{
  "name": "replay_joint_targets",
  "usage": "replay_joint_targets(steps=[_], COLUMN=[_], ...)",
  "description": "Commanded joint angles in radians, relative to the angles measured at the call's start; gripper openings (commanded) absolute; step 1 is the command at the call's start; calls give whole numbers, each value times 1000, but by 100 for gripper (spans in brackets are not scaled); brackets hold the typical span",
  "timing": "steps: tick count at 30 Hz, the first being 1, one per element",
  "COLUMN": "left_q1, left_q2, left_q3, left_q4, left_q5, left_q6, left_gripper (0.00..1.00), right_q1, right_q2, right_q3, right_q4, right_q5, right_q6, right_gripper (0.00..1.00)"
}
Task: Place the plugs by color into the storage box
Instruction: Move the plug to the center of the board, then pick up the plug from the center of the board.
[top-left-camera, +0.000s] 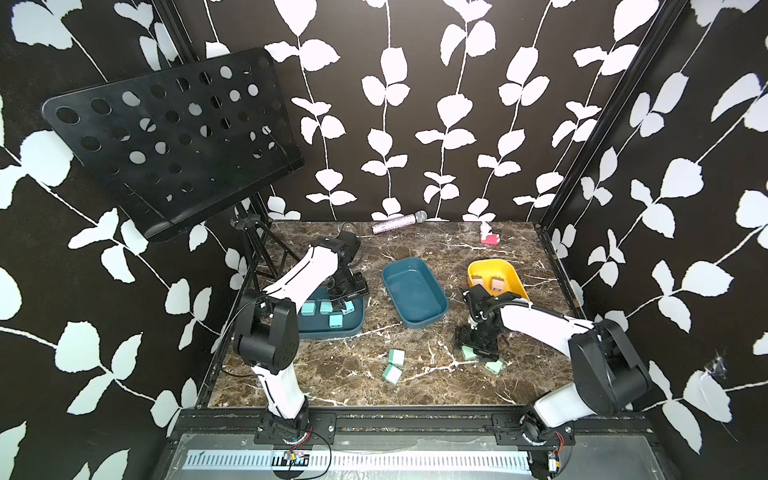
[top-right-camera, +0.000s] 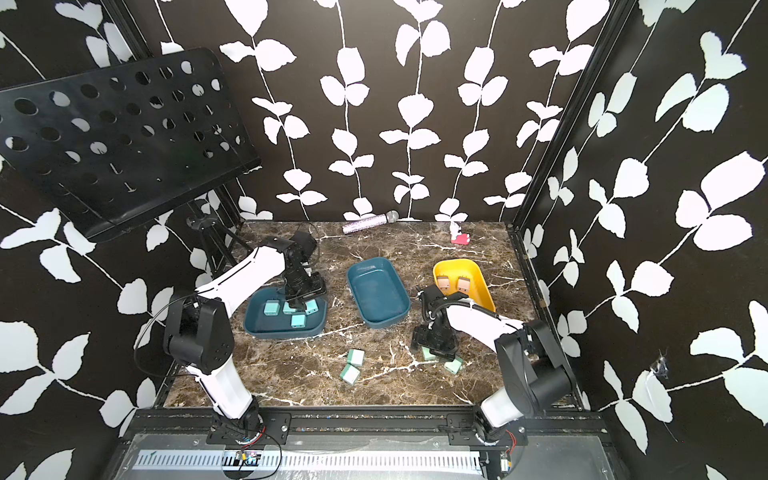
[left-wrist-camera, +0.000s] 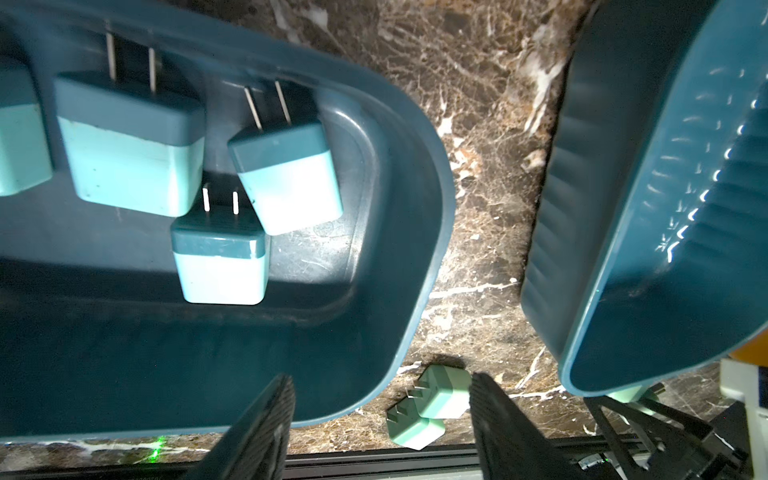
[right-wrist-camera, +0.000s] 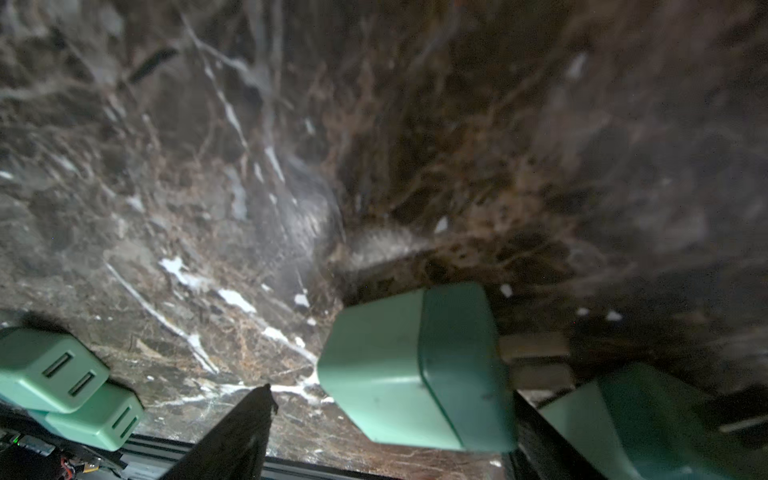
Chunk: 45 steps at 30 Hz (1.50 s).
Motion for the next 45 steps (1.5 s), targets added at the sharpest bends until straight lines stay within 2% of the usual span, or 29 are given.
replay_joint_targets(steps=[1, 10, 16, 22, 29, 34, 42, 45], left_q1=[-6, -6, -7, -11, -20, -20, -26, -30], left_q2=[-26, -27, -25, -9, 7, 7, 18, 27], left_q3=[4, 0, -2, 0, 11, 8, 8, 24], left_q4=[-10, -9, -8, -4, -3, -1, 3, -1], left_q5=[2, 1, 0, 2, 7, 6, 10, 12], left_q6=[-3, -4, -6, -8, -11, -17, -21, -23], left_gripper=[69, 69, 69, 69, 69, 69, 69, 69], right_q1=[-1, 1, 11, 52, 111, 117, 119, 118], right_q2=[28, 134, 123, 77, 87, 85, 67, 71], right_q3=[65, 190, 213, 189, 111, 69, 46, 53], right_q4=[30, 31, -2, -40, 17, 42, 34, 40], right_q5=[-10, -41, -6, 96, 204, 231, 279, 275], right_q6=[-15, -59, -97, -99, -62, -45, -71, -82], right_gripper=[82, 81, 81, 80, 77, 75, 64, 64])
